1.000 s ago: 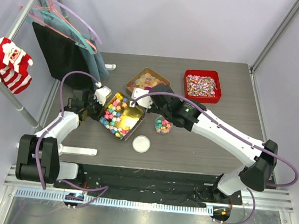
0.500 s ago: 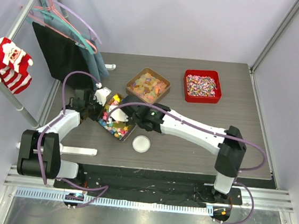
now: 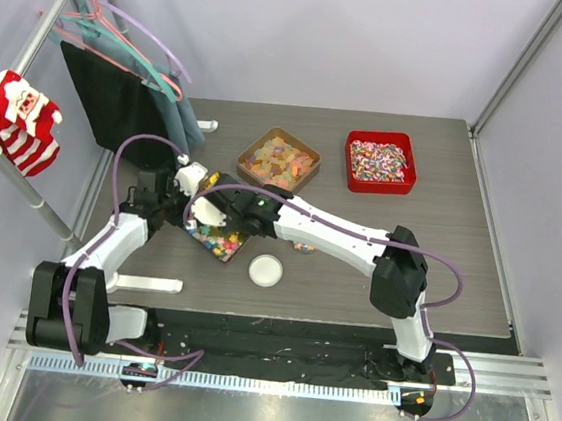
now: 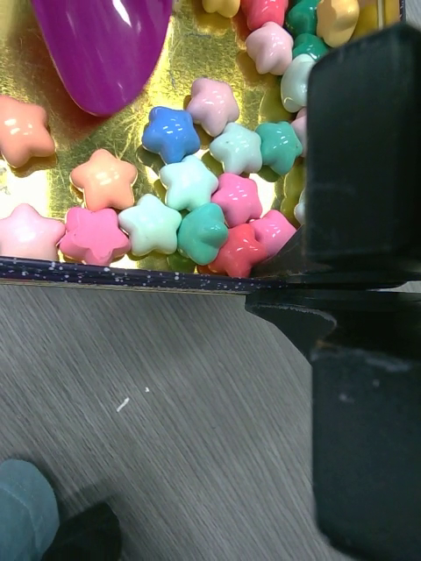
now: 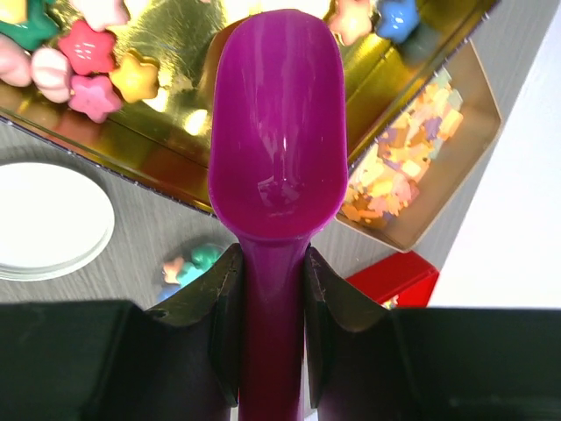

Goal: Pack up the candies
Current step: Scoop the fake candies from the storage box, then place the fake candies in the packing bottle.

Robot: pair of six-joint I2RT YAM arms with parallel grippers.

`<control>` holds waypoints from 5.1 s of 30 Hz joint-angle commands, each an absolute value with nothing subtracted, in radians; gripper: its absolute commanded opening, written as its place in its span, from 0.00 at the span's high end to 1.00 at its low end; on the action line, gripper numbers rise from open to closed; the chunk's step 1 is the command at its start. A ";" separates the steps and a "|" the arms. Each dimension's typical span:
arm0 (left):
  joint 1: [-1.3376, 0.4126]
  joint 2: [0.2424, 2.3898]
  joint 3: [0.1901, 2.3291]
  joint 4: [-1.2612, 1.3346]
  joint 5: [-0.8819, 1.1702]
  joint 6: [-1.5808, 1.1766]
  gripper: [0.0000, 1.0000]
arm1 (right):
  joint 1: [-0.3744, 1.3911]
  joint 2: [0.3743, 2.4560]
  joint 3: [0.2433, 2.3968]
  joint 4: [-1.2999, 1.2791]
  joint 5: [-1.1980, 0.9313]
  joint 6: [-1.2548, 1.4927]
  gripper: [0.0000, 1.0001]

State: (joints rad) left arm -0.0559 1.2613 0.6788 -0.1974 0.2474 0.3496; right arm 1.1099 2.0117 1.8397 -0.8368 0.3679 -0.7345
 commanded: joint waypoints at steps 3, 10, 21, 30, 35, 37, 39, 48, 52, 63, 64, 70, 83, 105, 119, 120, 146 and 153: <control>-0.063 1.183 0.675 -0.077 0.302 0.344 1.00 | 1.109 2.046 1.890 -0.874 0.273 -0.715 0.99; -0.063 1.175 0.667 -0.066 0.313 0.345 1.00 | 1.114 2.069 1.868 -0.871 0.196 -0.713 0.99; -0.064 1.170 0.661 -0.058 0.311 0.345 1.00 | 1.117 2.174 1.910 -0.810 0.172 -0.672 0.99; -0.064 1.177 0.661 -0.054 0.310 0.347 1.00 | 1.123 2.206 1.937 -0.707 0.193 -0.574 0.99; -0.064 1.180 0.661 -0.054 0.311 0.345 1.00 | 1.124 2.214 1.936 -0.675 0.152 -0.535 0.99; -0.063 1.178 0.658 -0.054 0.311 0.348 1.00 | 1.121 2.200 1.922 -0.669 0.109 -0.517 0.99; -0.063 1.177 0.658 -0.052 0.310 0.348 1.00 | 1.115 2.188 1.922 -0.663 0.078 -0.490 0.99; -0.064 1.173 0.658 -0.051 0.307 0.348 1.00 | 1.097 2.154 1.919 -0.663 0.046 -0.456 0.99; -0.064 1.183 0.658 -0.048 0.301 0.348 1.00 | 1.069 2.097 1.864 -0.664 0.022 -0.451 0.99; -0.063 1.198 0.663 -0.046 0.296 0.342 1.00 | 0.986 1.919 1.760 -0.684 0.014 -0.457 0.99; -0.063 1.198 0.663 -0.046 0.295 0.342 1.00 | 0.985 1.911 1.749 -0.686 0.012 -0.457 0.99; -0.063 1.200 0.663 -0.044 0.293 0.342 1.00 | 0.957 1.846 1.681 -0.684 0.012 -0.457 0.99; -0.063 1.207 0.663 -0.045 0.285 0.344 1.00 | 0.847 1.594 1.516 -0.657 -0.198 -0.492 0.99; -0.063 1.212 0.664 -0.046 0.276 0.345 1.00 | 0.696 1.324 1.261 -0.945 0.044 -0.739 0.99; -0.063 1.207 0.664 -0.046 0.276 0.350 1.00 | 0.695 1.451 1.272 -1.037 0.236 -0.788 0.99; -0.063 1.206 0.663 -0.048 0.275 0.350 1.00 | 0.695 1.465 1.282 -1.043 0.247 -0.788 0.99; -0.063 1.221 0.661 -0.041 0.264 0.354 1.00 | 0.781 1.592 1.388 -1.131 0.423 -0.847 0.99; -0.063 1.220 0.661 -0.041 0.265 0.356 1.00 | 0.802 1.612 1.430 -1.150 0.456 -0.861 0.99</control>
